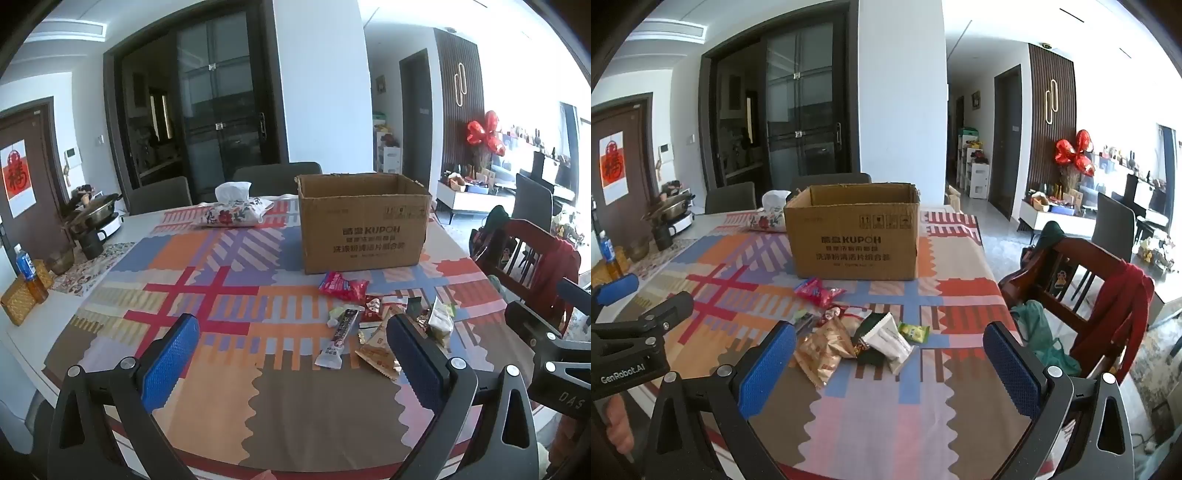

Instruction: Organize snacks

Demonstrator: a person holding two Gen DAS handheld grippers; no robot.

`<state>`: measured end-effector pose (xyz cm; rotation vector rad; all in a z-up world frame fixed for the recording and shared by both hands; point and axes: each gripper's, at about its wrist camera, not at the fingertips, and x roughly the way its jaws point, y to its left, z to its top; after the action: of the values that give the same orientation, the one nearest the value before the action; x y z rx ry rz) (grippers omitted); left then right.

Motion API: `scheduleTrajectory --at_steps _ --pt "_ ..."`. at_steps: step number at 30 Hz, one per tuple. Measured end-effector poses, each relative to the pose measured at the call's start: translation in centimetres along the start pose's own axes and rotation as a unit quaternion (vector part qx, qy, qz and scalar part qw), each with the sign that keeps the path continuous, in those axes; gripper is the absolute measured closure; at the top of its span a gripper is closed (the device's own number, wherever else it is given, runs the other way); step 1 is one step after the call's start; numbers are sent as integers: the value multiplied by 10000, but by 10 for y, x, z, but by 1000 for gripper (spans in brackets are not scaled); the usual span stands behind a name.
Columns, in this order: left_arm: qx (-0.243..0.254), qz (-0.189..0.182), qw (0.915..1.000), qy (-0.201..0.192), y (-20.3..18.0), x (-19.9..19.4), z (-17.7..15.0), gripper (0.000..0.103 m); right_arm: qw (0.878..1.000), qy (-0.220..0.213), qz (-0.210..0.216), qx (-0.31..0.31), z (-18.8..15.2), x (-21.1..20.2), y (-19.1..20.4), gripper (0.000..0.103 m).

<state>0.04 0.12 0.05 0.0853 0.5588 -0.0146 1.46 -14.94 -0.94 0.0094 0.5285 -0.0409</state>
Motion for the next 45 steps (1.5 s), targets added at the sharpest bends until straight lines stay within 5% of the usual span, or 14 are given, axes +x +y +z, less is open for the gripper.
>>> scheduleTrajectory --at_steps 45 --pt "23 37 10000 -64 -3 -2 -1 0 10000 -1 16 0 -1 0 2 0"
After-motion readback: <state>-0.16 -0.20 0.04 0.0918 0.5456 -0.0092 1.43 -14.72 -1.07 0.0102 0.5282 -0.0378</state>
